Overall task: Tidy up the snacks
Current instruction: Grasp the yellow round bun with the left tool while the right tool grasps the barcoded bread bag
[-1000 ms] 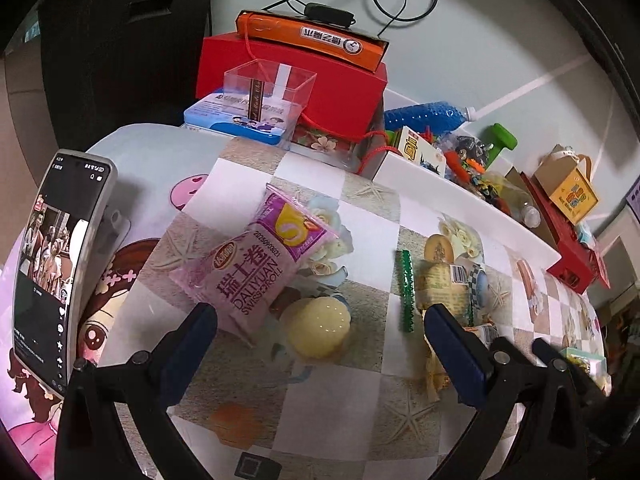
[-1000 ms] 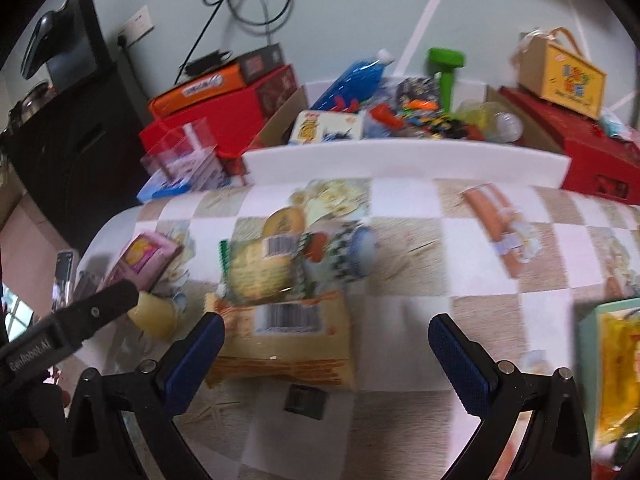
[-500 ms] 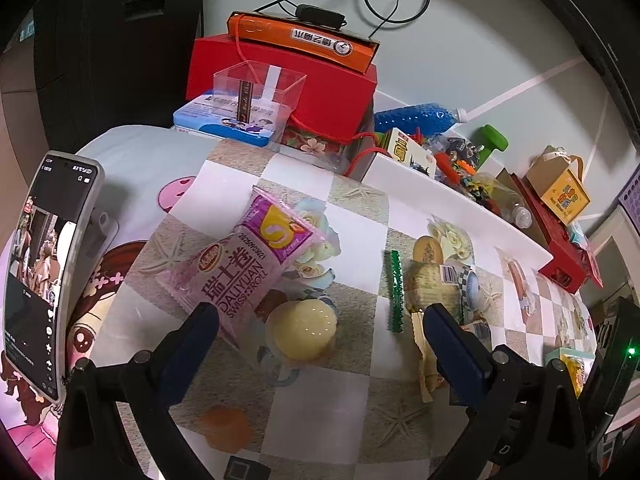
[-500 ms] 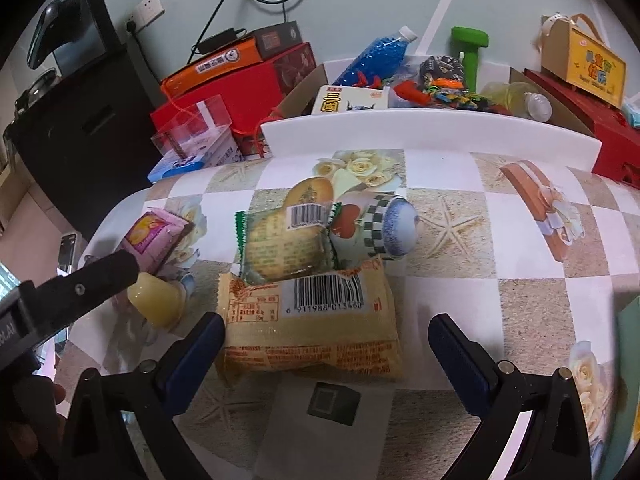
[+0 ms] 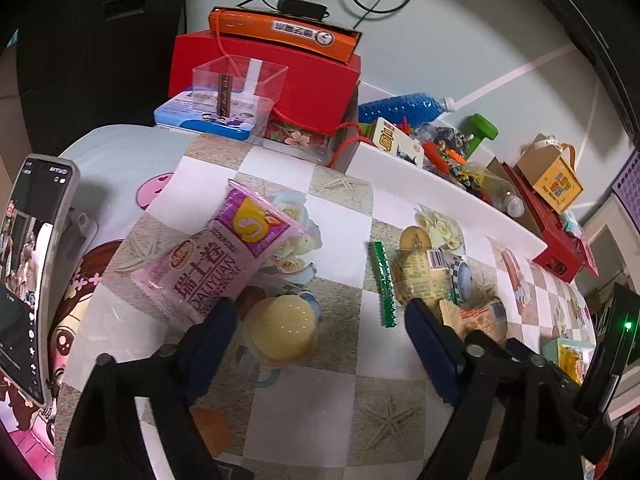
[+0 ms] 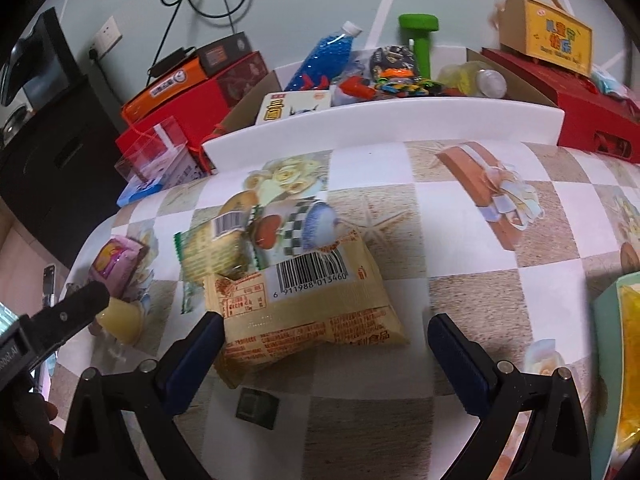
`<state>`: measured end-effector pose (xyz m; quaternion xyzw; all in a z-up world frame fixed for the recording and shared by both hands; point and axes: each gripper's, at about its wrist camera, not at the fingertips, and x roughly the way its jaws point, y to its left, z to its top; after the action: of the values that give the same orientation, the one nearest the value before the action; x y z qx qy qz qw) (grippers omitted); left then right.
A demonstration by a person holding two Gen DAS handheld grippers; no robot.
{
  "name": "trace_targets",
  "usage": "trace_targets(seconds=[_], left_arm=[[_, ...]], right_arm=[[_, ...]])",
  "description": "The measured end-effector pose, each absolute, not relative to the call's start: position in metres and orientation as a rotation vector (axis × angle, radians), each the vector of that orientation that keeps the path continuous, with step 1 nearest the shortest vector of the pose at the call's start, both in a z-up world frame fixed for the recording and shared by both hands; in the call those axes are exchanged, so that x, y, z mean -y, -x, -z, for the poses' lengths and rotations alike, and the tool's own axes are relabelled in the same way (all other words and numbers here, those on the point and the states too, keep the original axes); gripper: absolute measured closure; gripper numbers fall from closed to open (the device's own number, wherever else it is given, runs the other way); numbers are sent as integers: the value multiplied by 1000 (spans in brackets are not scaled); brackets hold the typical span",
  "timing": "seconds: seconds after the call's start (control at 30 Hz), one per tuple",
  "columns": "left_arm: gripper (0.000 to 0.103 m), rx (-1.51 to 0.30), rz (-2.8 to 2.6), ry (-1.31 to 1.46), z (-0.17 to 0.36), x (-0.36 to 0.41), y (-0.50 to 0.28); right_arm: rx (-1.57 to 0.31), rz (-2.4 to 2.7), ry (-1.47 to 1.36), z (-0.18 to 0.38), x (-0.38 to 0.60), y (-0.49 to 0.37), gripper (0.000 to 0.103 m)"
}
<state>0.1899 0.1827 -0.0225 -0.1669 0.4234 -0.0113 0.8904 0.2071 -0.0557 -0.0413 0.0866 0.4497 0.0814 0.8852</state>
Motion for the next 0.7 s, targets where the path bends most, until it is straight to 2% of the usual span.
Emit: trace_targets(seconds=[0.2, 0.33, 0.43, 0.7], left_arm=[[37, -910, 14, 306, 30, -177, -195], [40, -932, -3, 289, 37, -176, -197], [42, -938, -12, 284, 41, -176, -199], [43, -926, -22, 262, 46, -170, -204]], right_arm=[[-935, -154, -189, 41, 64, -208, 4], [-932, -156, -184, 42, 65, -208, 5], [-926, -170, -182, 41, 64, -207, 10], [-921, -180, -173, 41, 61, -208, 11]])
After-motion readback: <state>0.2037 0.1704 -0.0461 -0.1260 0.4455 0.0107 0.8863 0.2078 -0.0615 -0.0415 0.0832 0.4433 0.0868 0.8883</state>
